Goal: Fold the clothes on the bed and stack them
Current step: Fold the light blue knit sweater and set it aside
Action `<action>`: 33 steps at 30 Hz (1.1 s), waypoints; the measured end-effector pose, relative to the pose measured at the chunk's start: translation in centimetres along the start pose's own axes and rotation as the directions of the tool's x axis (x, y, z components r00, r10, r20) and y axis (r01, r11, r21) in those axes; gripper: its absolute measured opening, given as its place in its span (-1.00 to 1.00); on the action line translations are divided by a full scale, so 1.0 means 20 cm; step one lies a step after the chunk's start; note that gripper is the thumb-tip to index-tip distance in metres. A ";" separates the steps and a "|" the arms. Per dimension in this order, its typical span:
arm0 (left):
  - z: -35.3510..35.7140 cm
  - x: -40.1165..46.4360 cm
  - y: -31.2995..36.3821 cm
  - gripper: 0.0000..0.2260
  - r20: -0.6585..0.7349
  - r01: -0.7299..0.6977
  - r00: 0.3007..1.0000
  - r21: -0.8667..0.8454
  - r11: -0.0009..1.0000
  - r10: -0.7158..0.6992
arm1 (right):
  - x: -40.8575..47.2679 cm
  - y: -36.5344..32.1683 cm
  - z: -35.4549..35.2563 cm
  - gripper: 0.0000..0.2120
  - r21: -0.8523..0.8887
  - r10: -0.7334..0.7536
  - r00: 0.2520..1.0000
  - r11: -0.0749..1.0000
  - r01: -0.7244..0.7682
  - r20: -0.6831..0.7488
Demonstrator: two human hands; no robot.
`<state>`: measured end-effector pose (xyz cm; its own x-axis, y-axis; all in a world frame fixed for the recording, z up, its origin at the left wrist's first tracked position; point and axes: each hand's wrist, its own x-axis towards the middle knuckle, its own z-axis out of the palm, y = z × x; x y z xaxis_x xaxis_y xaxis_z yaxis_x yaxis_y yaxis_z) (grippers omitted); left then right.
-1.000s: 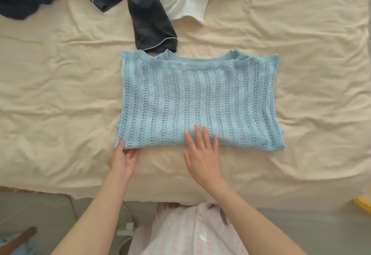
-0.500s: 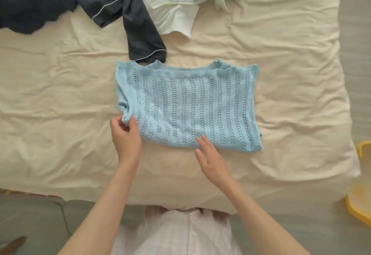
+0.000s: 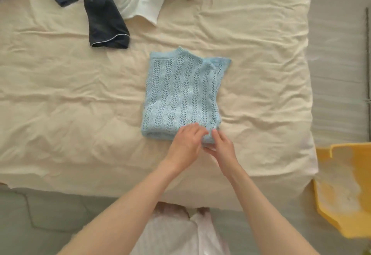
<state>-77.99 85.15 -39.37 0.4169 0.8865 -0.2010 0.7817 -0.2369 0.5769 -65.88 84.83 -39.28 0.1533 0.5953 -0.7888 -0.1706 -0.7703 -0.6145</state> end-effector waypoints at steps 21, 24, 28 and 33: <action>-0.12 -0.22 -0.48 -0.41 0.005 0.038 0.999 0.364 0.931 -0.043 | 0.05 0.06 0.01 -0.59 -0.795 -0.704 0.707 0.464 0.391 -0.064; -0.12 -0.26 -0.55 -0.41 -0.005 -0.064 0.997 0.496 0.866 0.077 | 0.03 0.14 0.00 -0.43 -0.855 -0.717 0.554 -0.116 0.505 0.424; -0.10 -0.22 -0.65 -0.50 -0.024 -0.144 0.981 0.581 0.801 0.194 | 0.15 0.18 -0.04 -0.25 -0.847 -0.512 0.676 -0.294 0.443 0.531; -0.08 -0.17 -0.64 -0.50 -0.133 -0.069 0.982 0.402 0.913 0.133 | 0.25 0.16 -0.07 -0.43 -0.804 -0.586 0.552 -0.398 0.441 0.593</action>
<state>-90.19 85.77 -44.93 0.4516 0.8921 -0.0157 0.8714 -0.4372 0.2223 -64.26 85.00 -45.11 -0.3923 0.9159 -0.0852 0.9185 0.3851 -0.0895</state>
